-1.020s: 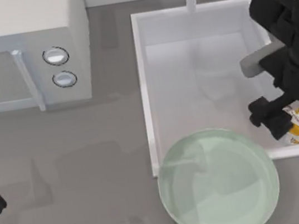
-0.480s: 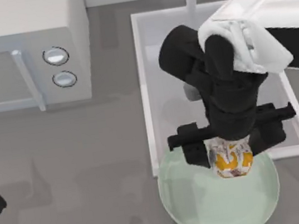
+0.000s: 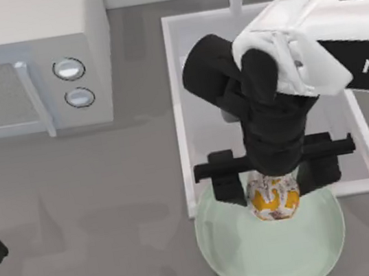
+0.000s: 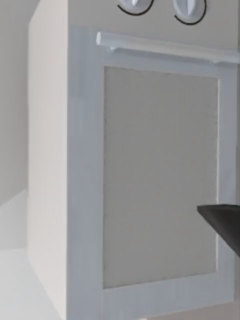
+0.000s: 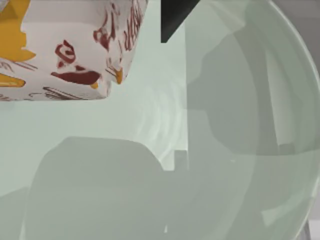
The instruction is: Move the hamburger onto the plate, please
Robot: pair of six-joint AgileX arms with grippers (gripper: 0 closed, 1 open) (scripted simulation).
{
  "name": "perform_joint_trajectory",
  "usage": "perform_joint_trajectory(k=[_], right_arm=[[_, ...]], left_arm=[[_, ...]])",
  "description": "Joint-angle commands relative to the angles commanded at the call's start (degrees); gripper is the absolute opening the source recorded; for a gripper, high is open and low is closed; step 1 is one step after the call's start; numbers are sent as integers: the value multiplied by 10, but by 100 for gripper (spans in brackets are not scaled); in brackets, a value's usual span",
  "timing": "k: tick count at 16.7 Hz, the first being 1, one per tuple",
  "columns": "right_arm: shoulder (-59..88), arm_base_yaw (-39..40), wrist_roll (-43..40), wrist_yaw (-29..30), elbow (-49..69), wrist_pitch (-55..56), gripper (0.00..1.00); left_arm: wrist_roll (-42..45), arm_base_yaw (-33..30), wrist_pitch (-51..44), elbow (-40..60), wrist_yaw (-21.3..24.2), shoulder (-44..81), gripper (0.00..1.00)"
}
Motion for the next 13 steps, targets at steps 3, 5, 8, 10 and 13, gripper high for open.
perform_joint_trajectory(k=[3,5,8,10,13], right_arm=[[1,-3,0,-1,-10,9,0],[7,-2,0,-1,-24,32,0],[16,-2,0,0,-43,59,0],[22,-1,0,0,-58,84,0],[28,0,0,0,-68,96,0]], left_arm=[[0,0,0,0,0,0,100],[0,0,0,0,0,0,100],[0,0,0,0,0,0,100],[0,0,0,0,0,0,100],[0,0,0,0,0,0,100]])
